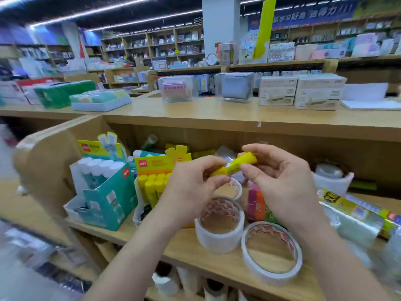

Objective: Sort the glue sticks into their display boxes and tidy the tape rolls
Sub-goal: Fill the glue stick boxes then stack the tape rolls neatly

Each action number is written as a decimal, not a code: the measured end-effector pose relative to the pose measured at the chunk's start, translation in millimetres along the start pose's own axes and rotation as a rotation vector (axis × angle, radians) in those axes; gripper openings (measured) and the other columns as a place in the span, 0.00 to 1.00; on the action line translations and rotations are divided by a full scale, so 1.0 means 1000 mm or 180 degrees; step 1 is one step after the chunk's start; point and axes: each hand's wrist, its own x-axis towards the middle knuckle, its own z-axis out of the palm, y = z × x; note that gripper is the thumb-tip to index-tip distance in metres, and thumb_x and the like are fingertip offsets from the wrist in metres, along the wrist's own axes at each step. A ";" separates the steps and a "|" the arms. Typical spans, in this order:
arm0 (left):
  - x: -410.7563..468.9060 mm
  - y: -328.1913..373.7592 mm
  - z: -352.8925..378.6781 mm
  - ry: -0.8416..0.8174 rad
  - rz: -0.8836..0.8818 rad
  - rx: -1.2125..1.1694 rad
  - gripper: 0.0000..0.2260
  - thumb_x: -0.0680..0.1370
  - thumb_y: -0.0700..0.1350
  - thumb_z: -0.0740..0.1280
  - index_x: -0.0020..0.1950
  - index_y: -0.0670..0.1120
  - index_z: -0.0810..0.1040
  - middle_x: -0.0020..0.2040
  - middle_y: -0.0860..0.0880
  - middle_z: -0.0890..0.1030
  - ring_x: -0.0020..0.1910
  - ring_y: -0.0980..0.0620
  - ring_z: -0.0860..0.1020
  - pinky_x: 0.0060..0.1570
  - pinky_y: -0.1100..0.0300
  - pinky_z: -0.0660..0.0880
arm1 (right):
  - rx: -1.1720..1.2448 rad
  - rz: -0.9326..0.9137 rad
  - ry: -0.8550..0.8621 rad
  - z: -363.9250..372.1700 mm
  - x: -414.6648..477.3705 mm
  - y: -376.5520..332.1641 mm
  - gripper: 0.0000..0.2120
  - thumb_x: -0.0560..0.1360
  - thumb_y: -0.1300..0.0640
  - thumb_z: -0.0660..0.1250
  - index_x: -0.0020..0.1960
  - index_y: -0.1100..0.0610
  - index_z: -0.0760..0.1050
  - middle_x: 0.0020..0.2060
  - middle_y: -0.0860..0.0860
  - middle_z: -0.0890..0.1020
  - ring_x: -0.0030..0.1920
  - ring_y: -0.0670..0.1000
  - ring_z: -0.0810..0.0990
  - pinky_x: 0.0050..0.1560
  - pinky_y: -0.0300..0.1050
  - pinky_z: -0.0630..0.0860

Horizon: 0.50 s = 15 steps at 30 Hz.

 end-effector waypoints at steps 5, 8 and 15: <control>-0.023 -0.021 -0.042 0.0236 -0.0169 0.0466 0.14 0.74 0.48 0.72 0.59 0.58 0.80 0.47 0.62 0.81 0.48 0.62 0.78 0.50 0.59 0.78 | -0.0280 -0.0215 -0.0633 0.045 0.018 -0.009 0.13 0.71 0.65 0.74 0.51 0.51 0.81 0.43 0.47 0.84 0.42 0.45 0.84 0.44 0.38 0.80; -0.030 -0.028 -0.067 0.0418 -0.0253 0.0410 0.23 0.73 0.49 0.73 0.64 0.66 0.72 0.45 0.59 0.81 0.45 0.59 0.79 0.46 0.57 0.79 | -0.0445 -0.0413 -0.0915 0.074 0.028 -0.017 0.14 0.69 0.64 0.76 0.50 0.53 0.78 0.42 0.46 0.83 0.44 0.44 0.83 0.48 0.40 0.80; -0.052 -0.053 -0.096 0.0599 -0.0244 0.1610 0.26 0.74 0.46 0.72 0.69 0.61 0.69 0.45 0.52 0.83 0.44 0.52 0.82 0.46 0.50 0.80 | -0.2102 -0.0894 -0.1621 0.103 0.035 -0.001 0.12 0.77 0.55 0.66 0.61 0.49 0.76 0.57 0.46 0.80 0.57 0.50 0.77 0.59 0.52 0.74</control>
